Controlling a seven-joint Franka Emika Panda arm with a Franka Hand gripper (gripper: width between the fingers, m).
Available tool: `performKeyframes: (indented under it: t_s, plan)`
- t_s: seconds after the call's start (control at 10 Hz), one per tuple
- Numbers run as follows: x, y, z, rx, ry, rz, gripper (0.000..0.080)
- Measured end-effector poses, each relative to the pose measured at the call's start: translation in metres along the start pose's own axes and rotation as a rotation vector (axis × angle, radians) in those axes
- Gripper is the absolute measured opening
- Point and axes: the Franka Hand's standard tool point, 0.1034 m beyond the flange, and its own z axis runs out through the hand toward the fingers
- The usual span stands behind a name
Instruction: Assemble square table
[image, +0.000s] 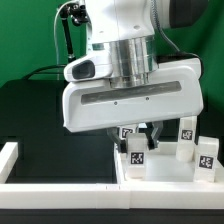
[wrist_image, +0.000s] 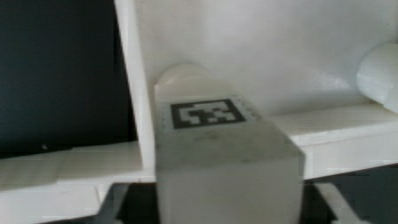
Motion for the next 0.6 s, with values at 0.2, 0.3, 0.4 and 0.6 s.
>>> performKeyframes:
  t_s: [0.2, 0.3, 0.4, 0.6]
  plan:
    - [0.0003, 0.0046, -0.0004, -0.005, 0.002, 0.202, 0.0299]
    - [0.0004, 0.005, -0.0004, -0.004, 0.002, 0.241, 0.0299]
    - [0.0002, 0.0066, -0.0002, -0.002, 0.004, 0.367, 0.0298]
    - [-0.0012, 0.01, 0.0008, 0.012, 0.016, 0.748, 0.0298]
